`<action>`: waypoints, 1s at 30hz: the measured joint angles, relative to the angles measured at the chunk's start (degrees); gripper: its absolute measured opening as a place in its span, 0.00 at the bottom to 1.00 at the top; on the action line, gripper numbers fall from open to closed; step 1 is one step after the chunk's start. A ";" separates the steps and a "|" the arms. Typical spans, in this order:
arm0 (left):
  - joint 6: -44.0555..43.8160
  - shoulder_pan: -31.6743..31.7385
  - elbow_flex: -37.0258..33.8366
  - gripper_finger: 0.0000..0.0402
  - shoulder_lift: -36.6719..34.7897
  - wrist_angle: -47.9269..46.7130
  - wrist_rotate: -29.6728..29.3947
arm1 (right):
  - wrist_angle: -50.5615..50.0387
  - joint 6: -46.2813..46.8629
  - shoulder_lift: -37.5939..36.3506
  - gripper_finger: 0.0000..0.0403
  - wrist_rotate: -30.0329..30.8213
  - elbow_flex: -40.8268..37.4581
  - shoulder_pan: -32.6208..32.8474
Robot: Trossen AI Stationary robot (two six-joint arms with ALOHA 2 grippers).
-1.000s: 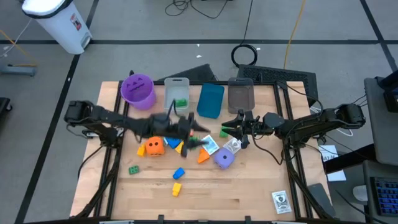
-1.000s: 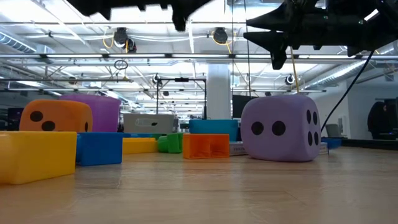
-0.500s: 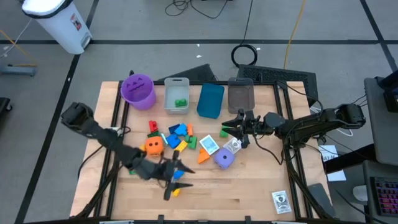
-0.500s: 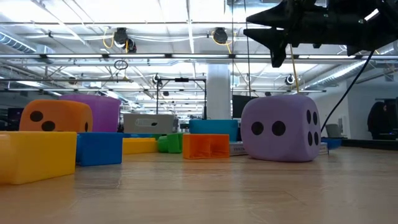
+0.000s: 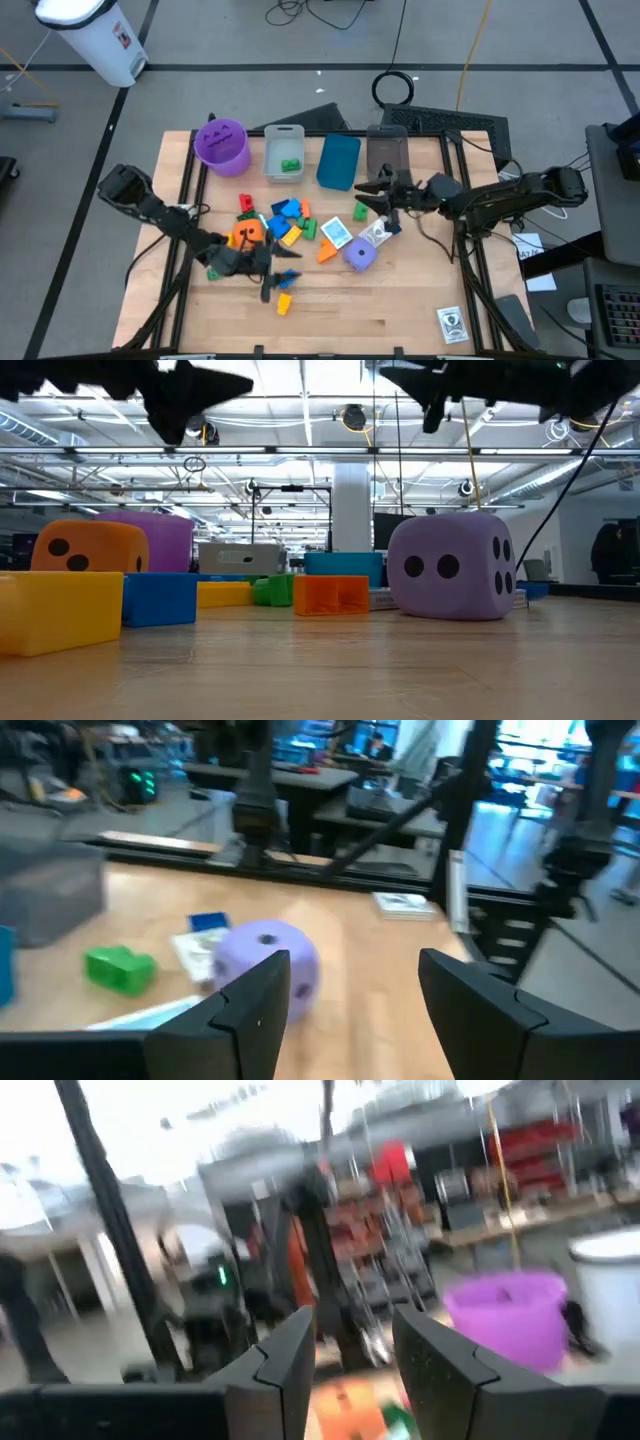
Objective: Pick & Place Toys
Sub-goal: Put the dark blue game piece into the gray bin
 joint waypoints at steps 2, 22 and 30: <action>1.97 1.93 -1.15 0.57 -0.68 1.20 0.37 | -13.71 -1.45 0.04 0.32 0.15 4.86 0.00; 15.12 23.47 -1.46 0.57 -13.06 -10.19 21.39 | -84.74 8.87 -0.62 0.32 10.33 17.93 -0.02; 16.04 31.09 -1.46 0.57 -13.05 -10.90 26.27 | -92.09 18.15 -0.62 0.32 15.11 15.46 0.00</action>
